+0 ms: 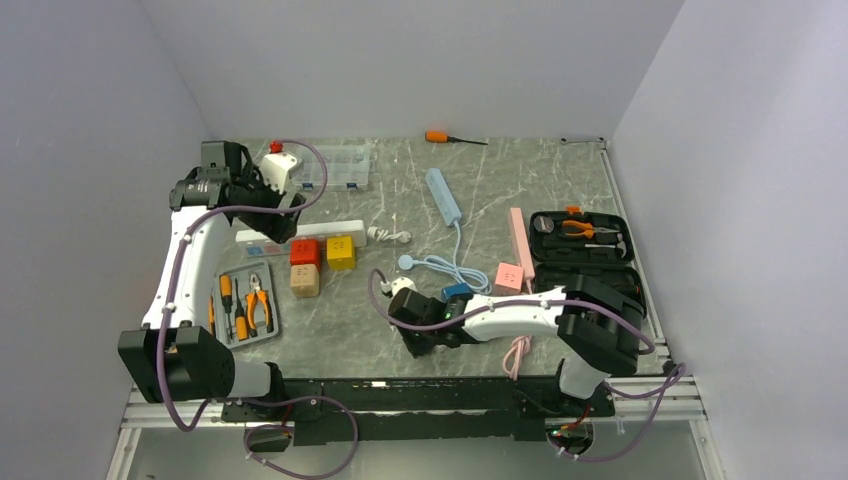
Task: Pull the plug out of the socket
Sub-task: Move the socket to the corner of the board.
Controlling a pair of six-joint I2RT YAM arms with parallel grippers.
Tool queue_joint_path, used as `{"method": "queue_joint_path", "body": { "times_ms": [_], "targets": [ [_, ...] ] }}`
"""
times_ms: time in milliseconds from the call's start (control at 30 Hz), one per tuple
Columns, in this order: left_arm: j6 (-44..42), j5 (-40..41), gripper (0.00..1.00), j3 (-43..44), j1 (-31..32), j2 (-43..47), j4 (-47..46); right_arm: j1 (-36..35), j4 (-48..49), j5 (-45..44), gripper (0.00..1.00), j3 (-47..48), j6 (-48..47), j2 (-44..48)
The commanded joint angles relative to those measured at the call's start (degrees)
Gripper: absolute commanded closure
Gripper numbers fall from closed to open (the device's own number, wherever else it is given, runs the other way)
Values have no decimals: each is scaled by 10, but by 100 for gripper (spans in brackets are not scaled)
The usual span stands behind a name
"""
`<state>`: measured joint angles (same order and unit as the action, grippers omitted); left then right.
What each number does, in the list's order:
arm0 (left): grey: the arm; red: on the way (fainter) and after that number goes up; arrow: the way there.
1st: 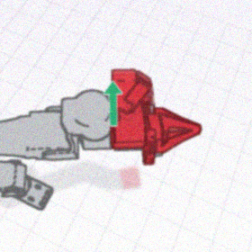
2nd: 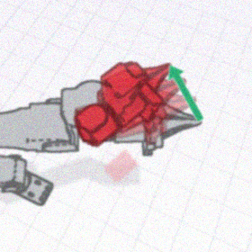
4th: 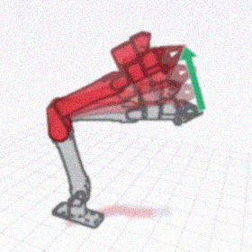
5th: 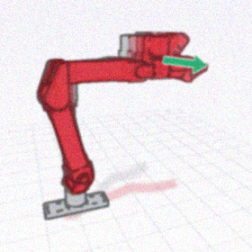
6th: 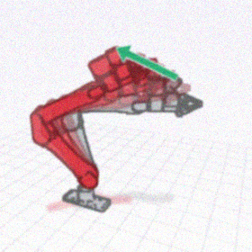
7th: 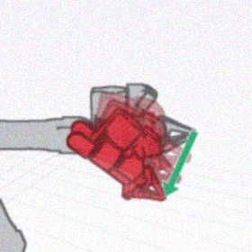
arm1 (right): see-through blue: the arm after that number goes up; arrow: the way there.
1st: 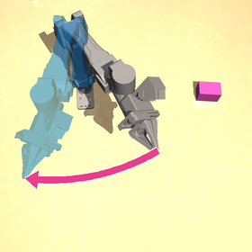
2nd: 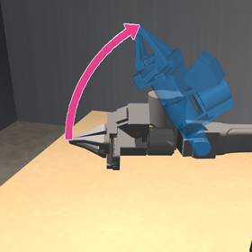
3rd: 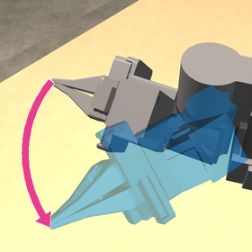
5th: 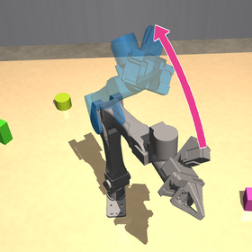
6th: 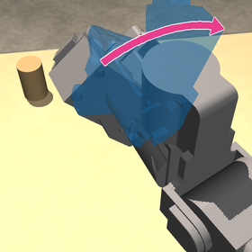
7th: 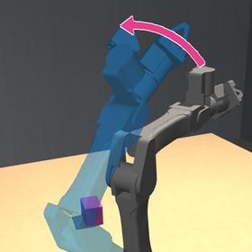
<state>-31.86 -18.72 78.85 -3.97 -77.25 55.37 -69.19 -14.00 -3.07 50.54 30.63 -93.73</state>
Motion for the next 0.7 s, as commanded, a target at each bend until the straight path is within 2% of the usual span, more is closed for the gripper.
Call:
{"method": "queue_joint_path", "body": {
  "times_ms": [0, 133, 333, 467, 600, 667],
  "targets": [
    [-18, 23, 1, -8, -4, 4, -24, 1, -66, -109, 100, -21, 49, 30],
    [-31, 38, 1, -13, -4, -3, -33, 10, -113, -160, 100, -44, 95, 64],
    [-69, 76, 1, -46, -4, -25, -62, 17, -114, -161, 100, -61, 107, 146],
    [-95, 102, 1, -66, -9, -50, -93, 17, -114, -155, 78, -33, 81, 201],
    [-127, 105, 1, -72, -16, -77, -116, 17, -97, -150, 52, -11, 52, 249],
    [-151, 103, 1, -75, -19, -90, -128, 17, -88, -151, 44, -7, 43, 261]
  ]
}}
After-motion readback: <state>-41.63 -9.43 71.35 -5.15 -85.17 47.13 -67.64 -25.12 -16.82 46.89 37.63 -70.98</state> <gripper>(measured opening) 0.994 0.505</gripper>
